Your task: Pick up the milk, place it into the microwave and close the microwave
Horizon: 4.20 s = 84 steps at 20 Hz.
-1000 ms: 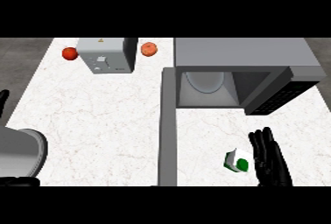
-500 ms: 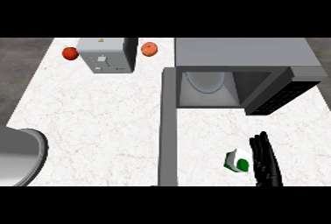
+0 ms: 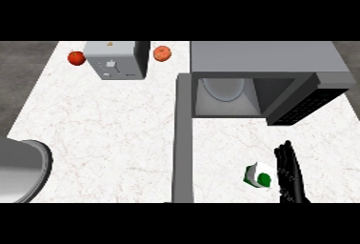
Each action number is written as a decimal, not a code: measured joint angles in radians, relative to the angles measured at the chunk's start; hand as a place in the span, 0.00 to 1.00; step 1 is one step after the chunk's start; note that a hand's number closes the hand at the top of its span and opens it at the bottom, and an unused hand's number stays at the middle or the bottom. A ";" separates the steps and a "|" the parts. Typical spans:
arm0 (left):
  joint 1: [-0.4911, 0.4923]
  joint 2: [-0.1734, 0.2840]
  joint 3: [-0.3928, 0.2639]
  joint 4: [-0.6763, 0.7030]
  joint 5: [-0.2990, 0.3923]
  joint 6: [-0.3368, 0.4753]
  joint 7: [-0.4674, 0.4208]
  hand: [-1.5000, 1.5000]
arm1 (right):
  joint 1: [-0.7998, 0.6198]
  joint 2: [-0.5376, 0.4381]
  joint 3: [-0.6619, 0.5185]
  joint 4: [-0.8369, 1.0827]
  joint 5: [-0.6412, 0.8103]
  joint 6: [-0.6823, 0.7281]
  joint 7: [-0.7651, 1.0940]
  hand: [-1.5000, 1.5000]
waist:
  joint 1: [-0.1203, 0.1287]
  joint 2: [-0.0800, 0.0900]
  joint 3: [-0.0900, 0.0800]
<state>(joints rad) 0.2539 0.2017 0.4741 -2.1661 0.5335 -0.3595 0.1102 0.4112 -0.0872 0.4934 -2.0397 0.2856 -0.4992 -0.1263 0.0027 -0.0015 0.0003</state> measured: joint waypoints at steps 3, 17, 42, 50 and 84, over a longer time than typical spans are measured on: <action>0.015 0.015 0.037 0.001 0.035 -0.029 0.010 0.00 | 0.011 -0.003 -0.040 0.069 -0.055 -0.005 -0.070 0.00 | 0.000 0.000 0.000; 0.029 -0.005 0.108 0.006 0.086 -0.099 0.025 0.00 | -0.021 -0.009 -0.256 0.422 -0.274 0.074 -0.373 0.00 | -0.001 0.001 0.000; 0.022 -0.047 0.201 -0.035 0.137 -0.161 0.109 0.00 | -0.363 0.003 -0.509 1.158 -0.349 0.230 -0.776 1.00 | 0.002 0.001 0.000; 0.018 -0.051 0.209 -0.040 0.147 -0.167 0.128 0.00 | -0.456 0.008 -0.531 1.297 -0.308 0.240 -0.905 1.00 | 0.004 -0.001 -0.003; -0.001 -0.042 0.285 0.059 0.176 -0.278 0.108 0.00 | -0.726 0.046 -0.412 0.905 -0.207 0.270 -0.421 1.00 | 0.003 -0.001 0.004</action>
<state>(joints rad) 0.2525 0.1595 0.7596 -2.1070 0.7094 -0.6373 0.2180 -0.3147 -0.0417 0.0817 -1.1344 0.0790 -0.2290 -0.5472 0.0062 -0.0028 0.0041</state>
